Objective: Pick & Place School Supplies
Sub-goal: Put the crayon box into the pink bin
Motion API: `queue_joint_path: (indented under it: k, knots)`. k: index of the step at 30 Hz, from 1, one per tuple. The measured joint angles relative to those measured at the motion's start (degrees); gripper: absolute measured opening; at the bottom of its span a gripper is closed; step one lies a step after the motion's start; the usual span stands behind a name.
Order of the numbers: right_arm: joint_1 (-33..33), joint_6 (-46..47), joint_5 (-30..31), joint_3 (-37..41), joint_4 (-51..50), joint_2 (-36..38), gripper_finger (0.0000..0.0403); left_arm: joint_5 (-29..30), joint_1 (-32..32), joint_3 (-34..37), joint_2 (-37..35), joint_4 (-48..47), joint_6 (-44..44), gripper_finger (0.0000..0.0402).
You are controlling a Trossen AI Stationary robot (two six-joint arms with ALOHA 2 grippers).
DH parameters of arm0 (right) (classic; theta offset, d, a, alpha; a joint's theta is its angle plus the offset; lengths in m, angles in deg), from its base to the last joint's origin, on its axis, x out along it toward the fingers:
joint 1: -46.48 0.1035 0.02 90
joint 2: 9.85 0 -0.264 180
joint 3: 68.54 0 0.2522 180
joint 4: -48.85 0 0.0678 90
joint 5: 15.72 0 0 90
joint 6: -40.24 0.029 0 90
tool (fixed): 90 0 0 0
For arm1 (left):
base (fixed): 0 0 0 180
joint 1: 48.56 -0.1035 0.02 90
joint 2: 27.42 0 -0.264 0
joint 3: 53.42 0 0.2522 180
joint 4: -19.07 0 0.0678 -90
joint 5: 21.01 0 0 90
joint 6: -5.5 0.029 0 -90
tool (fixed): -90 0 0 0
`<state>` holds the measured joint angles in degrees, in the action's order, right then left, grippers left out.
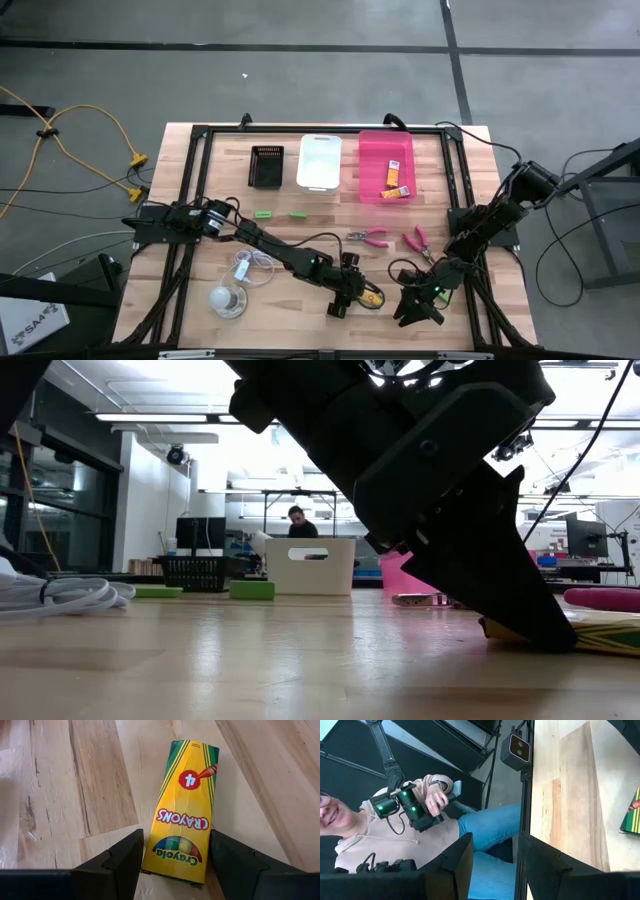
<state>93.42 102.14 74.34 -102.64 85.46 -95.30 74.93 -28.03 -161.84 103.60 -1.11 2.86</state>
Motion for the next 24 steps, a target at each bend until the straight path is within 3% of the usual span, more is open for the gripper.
queue_joint_path:
  k: [5, 13, 24]
  knots:
    - [0.0, 0.0, 0.0, -0.01, 0.0, 0.0, 0.0146, 0.93, 0.34, 0.0, 0.0, 0.04, 1.09, 0.0205]
    - [0.0, 0.02, -0.17, 0.0, 0.0, 0.0, 0.0146, 0.2, 0.2, 0.0, 0.0, 0.02, 0.22, 0.0165]
    - [0.0, 1.71, -0.19, 0.0, -0.42, 0.0, 0.0146, 0.7, 0.2, 0.01, -0.3, 0.05, 1.75, 0.0165]
